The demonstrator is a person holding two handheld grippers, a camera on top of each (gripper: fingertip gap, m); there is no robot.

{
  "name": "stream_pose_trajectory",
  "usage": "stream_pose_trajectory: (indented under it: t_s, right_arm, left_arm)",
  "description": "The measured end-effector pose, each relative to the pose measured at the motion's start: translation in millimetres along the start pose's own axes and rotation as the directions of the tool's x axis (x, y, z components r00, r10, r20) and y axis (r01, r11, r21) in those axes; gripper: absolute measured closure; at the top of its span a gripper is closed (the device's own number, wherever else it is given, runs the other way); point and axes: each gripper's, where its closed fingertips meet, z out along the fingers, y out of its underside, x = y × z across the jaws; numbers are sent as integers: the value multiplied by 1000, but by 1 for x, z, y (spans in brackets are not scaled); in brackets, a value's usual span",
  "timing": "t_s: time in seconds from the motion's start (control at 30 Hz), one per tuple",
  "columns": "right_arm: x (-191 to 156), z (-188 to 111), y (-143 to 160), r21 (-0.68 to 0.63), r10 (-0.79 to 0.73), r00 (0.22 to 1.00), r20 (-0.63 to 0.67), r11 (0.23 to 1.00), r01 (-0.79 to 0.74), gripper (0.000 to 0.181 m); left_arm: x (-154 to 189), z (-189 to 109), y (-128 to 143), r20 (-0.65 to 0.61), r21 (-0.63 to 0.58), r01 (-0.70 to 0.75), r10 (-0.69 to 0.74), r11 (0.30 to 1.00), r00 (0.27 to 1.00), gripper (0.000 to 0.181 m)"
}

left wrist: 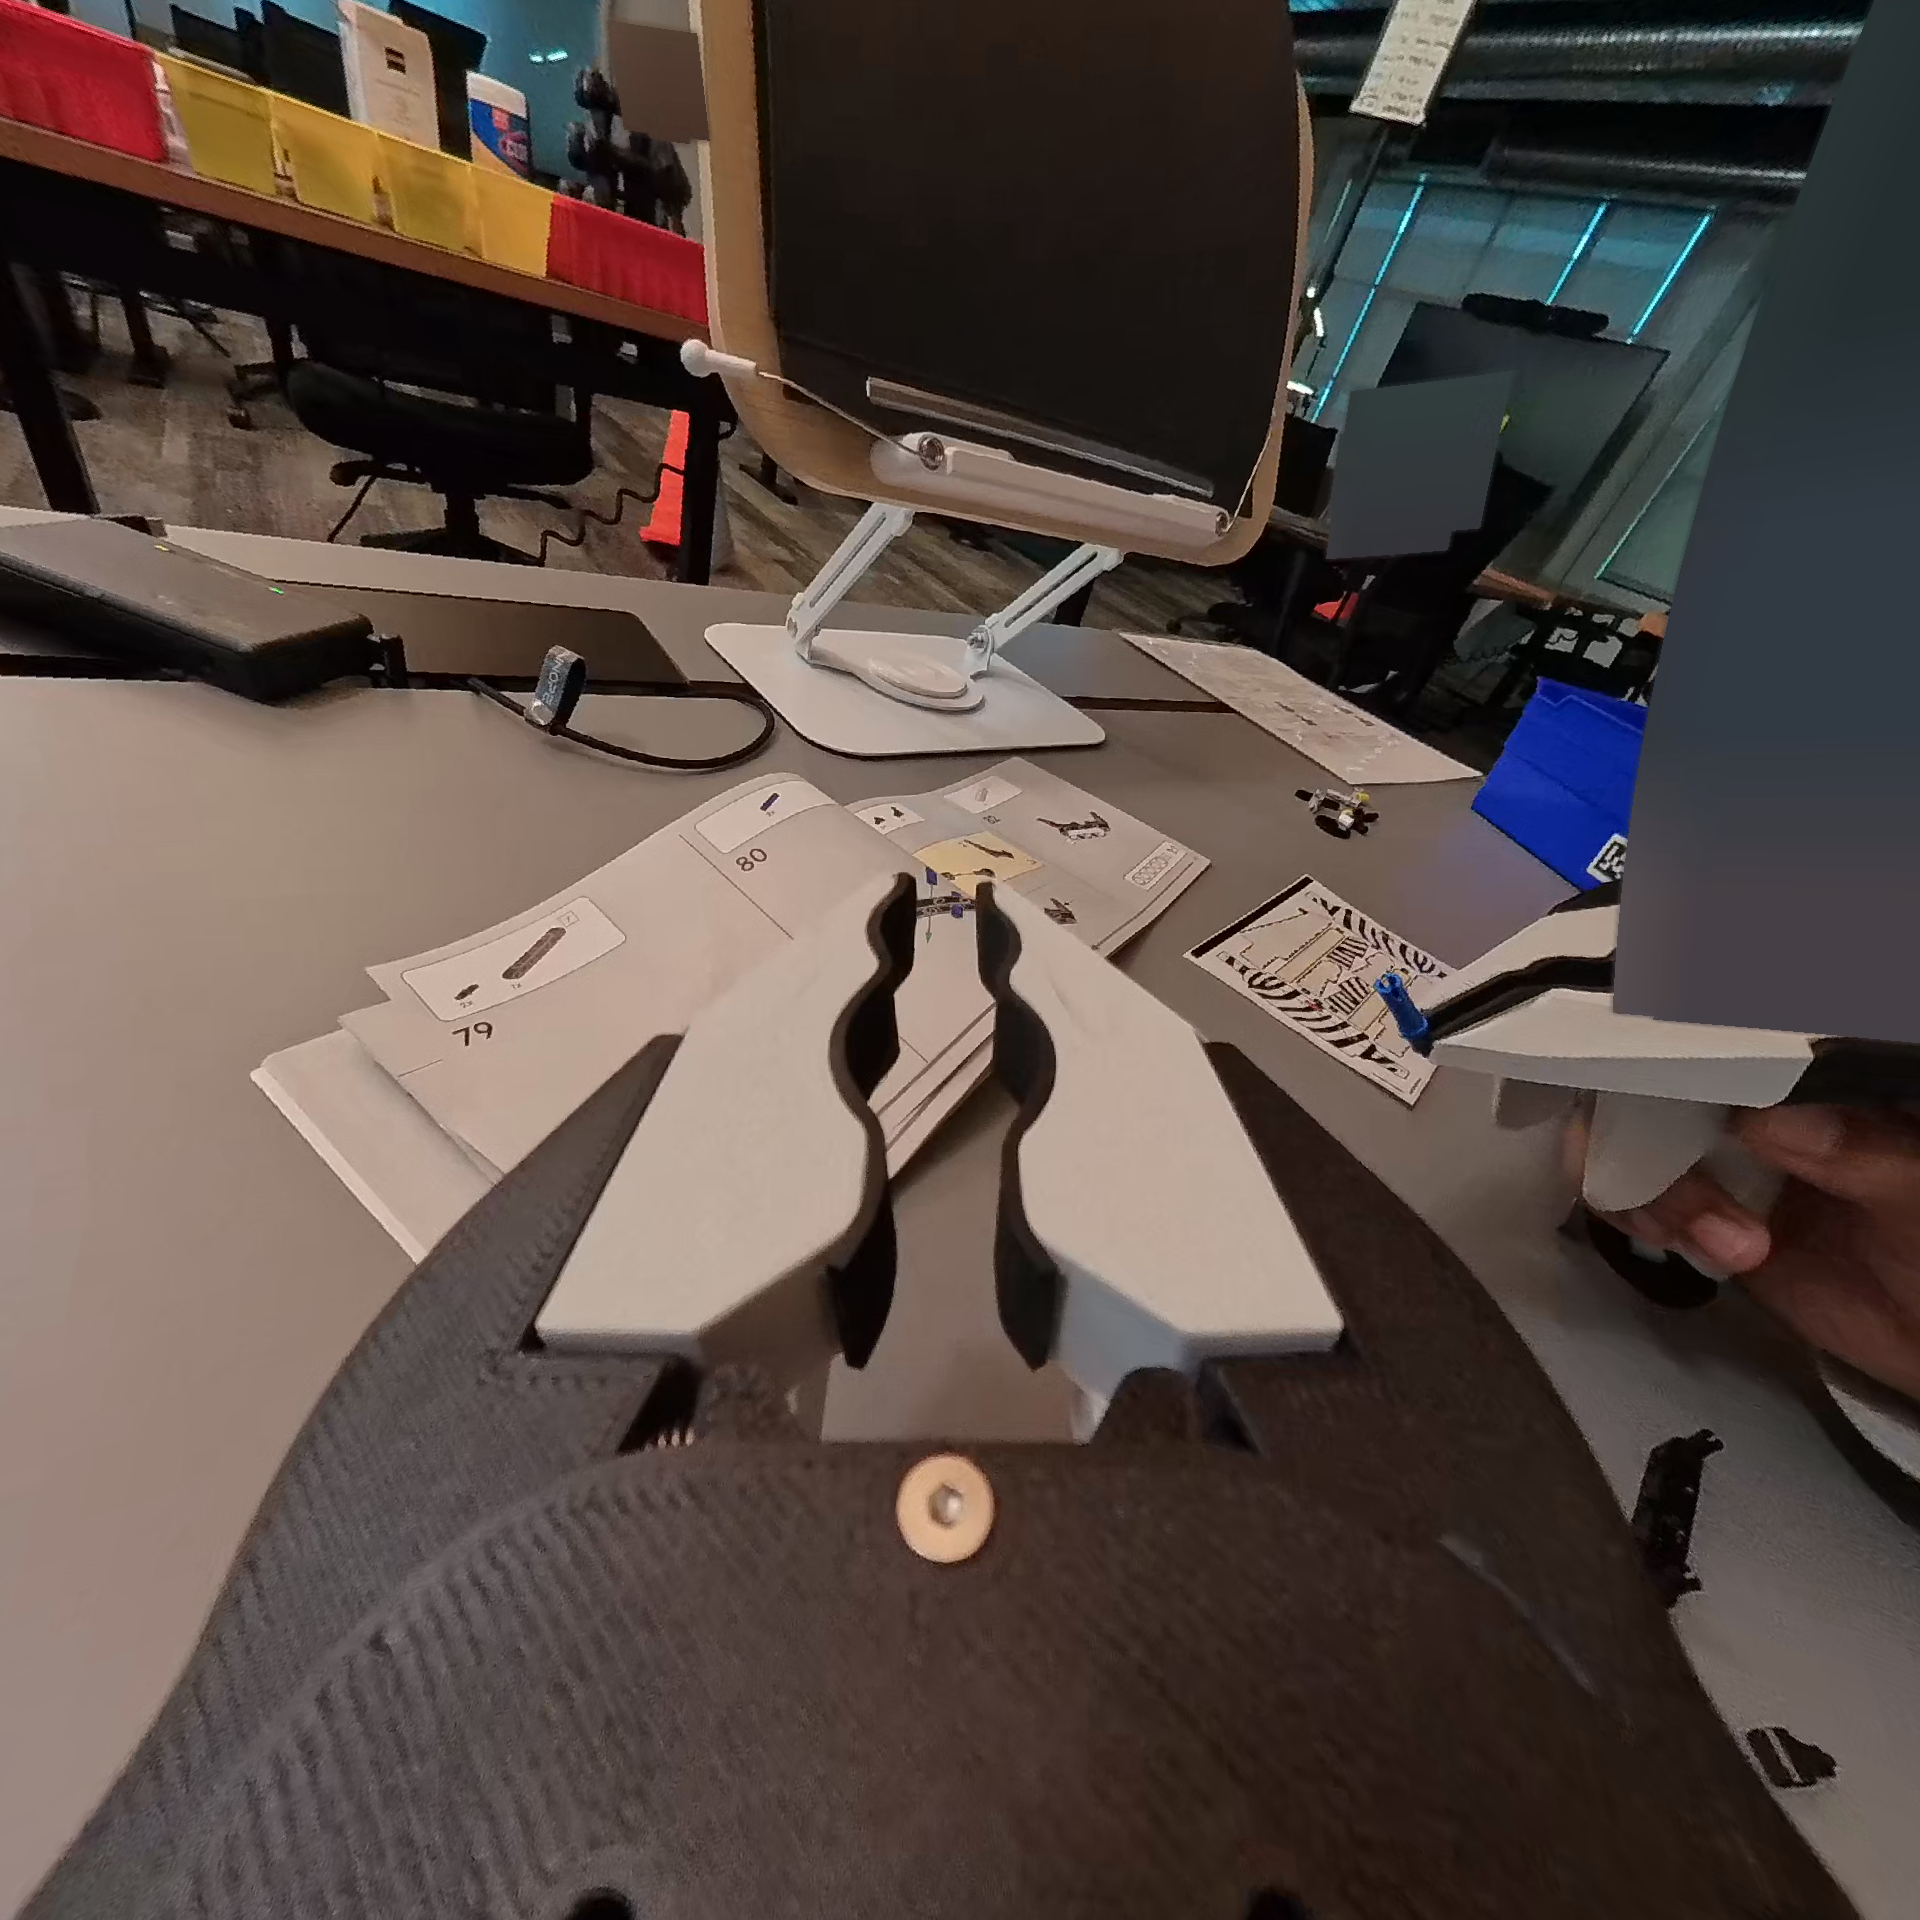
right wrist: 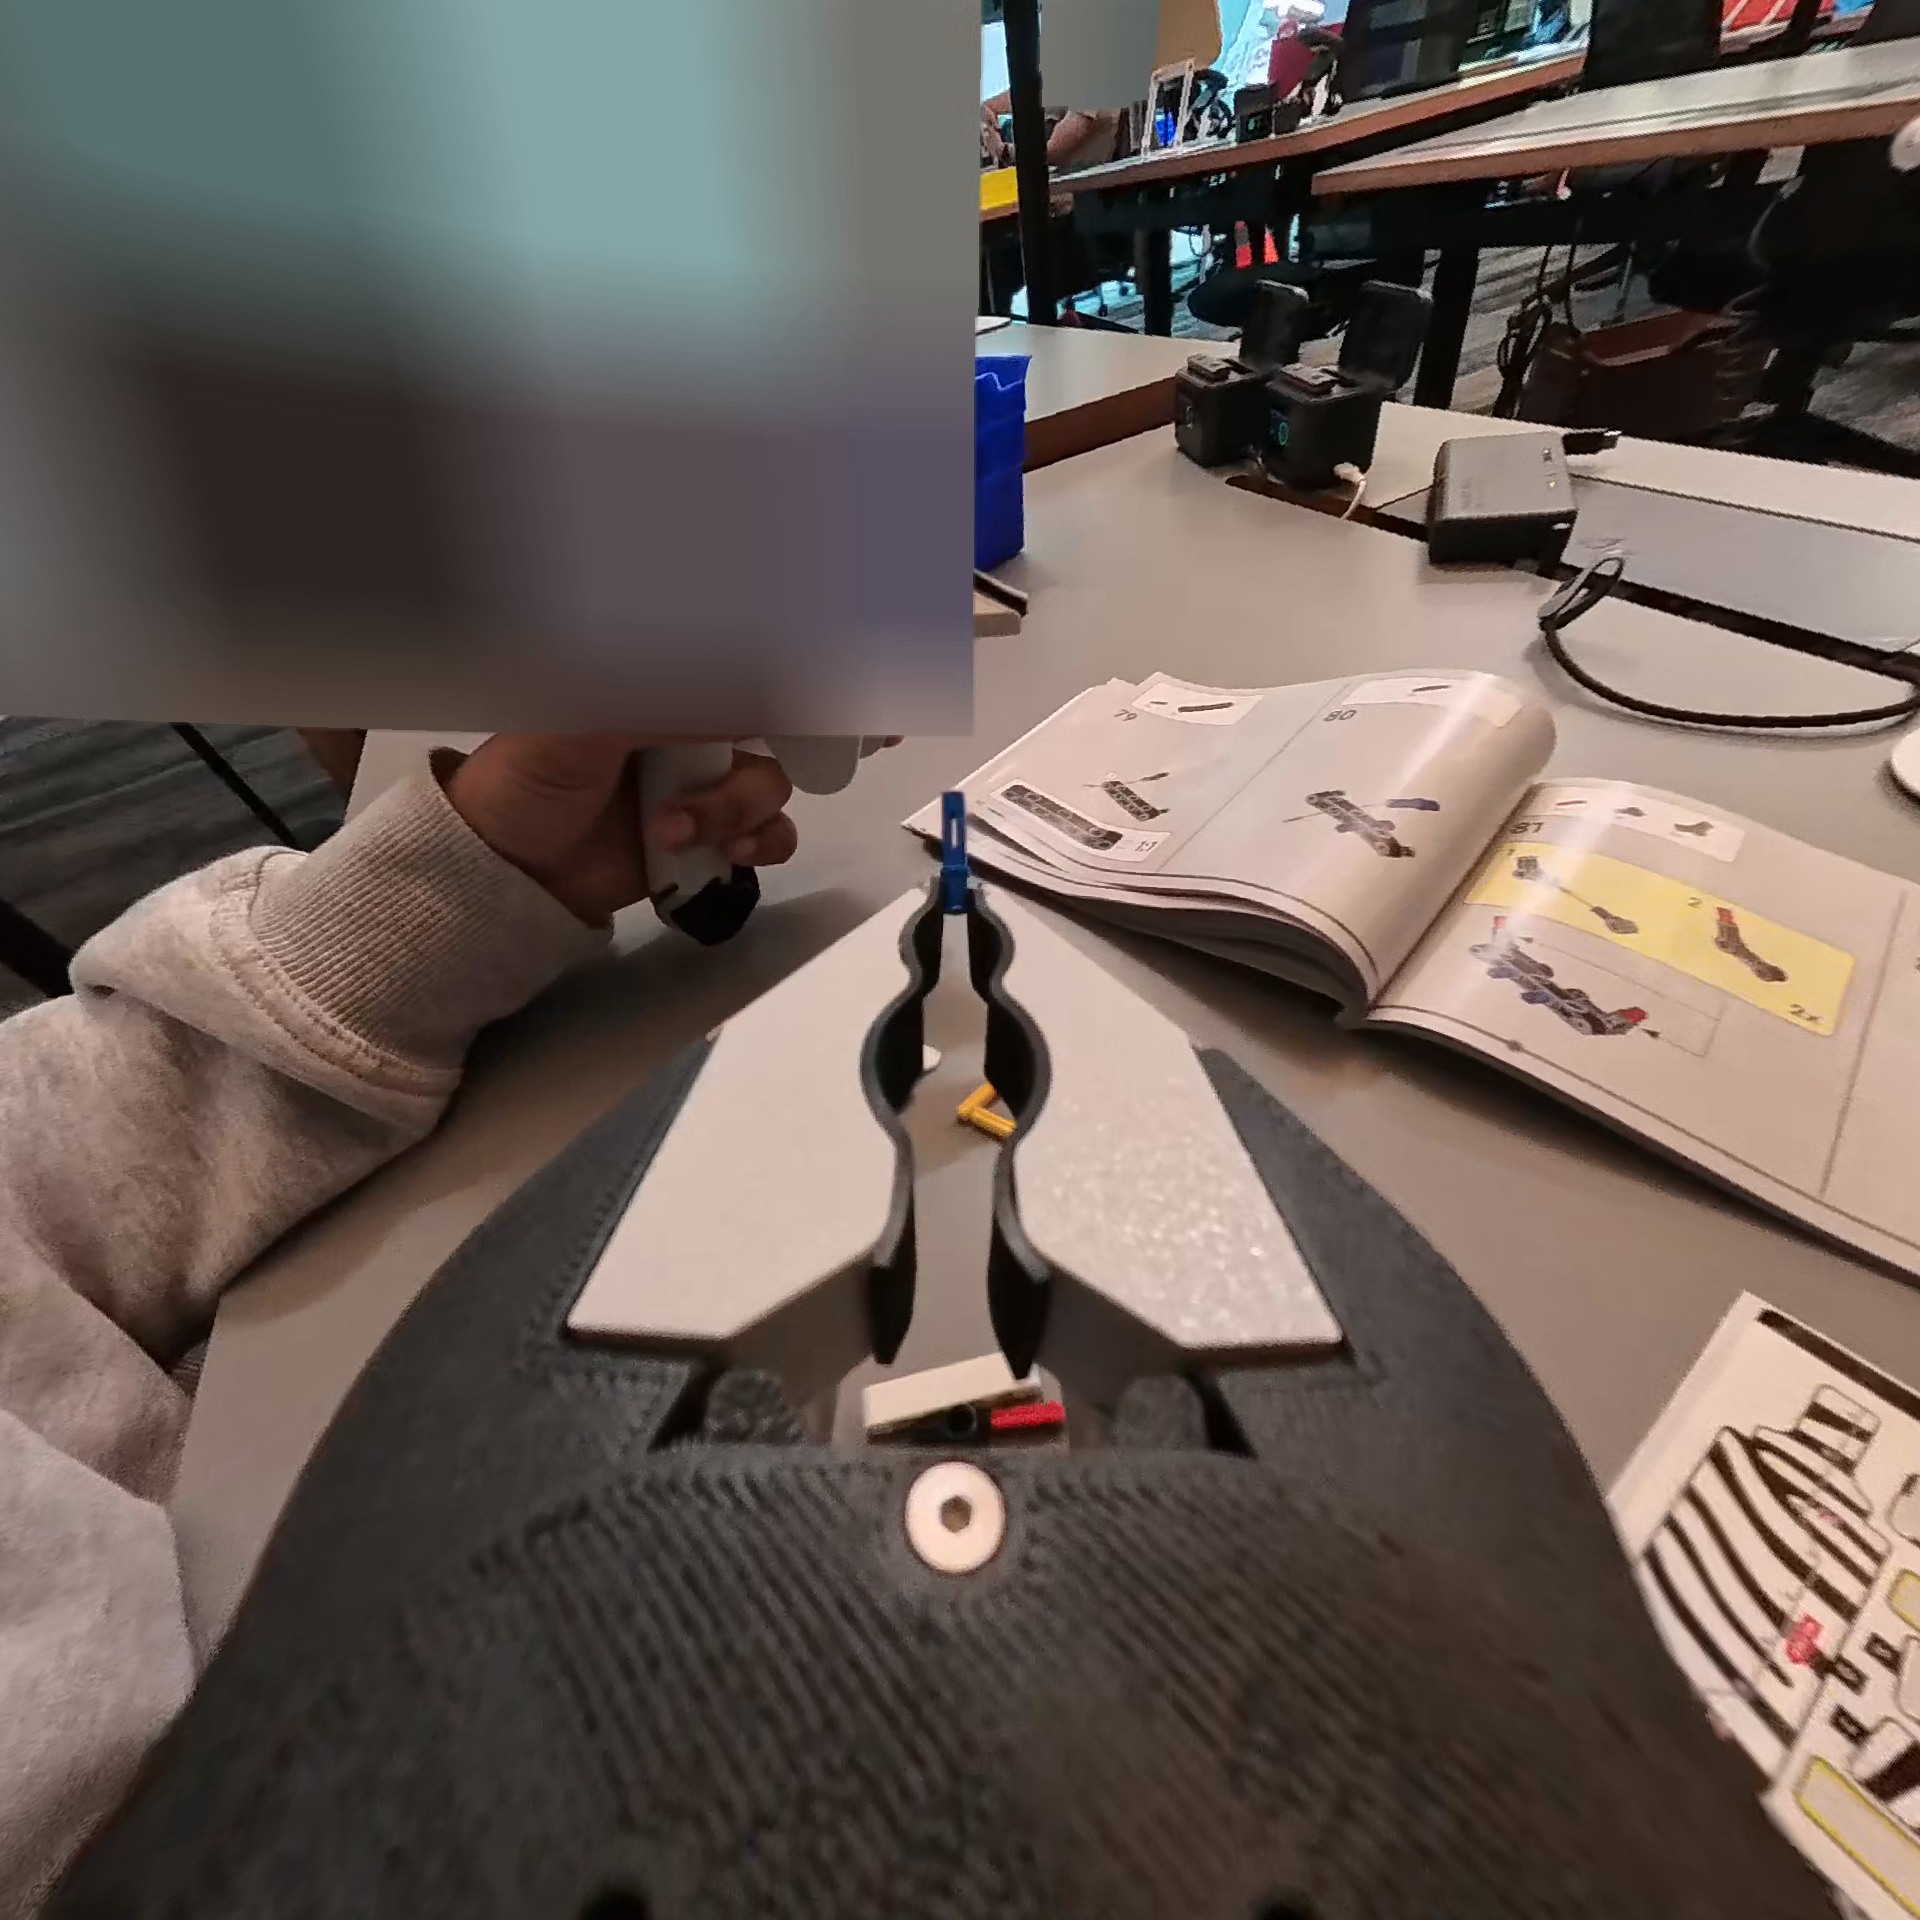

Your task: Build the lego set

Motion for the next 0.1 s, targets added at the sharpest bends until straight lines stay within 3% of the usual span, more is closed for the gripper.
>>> stream_pose_trajectory:
  t_s: [0.03, 0.1]
  right_arm:
    - [0, 0, 0, 3, 7, 1000, 6, 1000, -7, 180]
    - [-1, 1, 0, 6, 12, 1000, 13, 1000, -12, 180]
  left_arm:
    - [0, 0, 1, -2, -3, 1, -1, 1000, 1000, 173]
    - [1, 0, 2, -1, -7, 1, -1, 1000, 1000, 173]
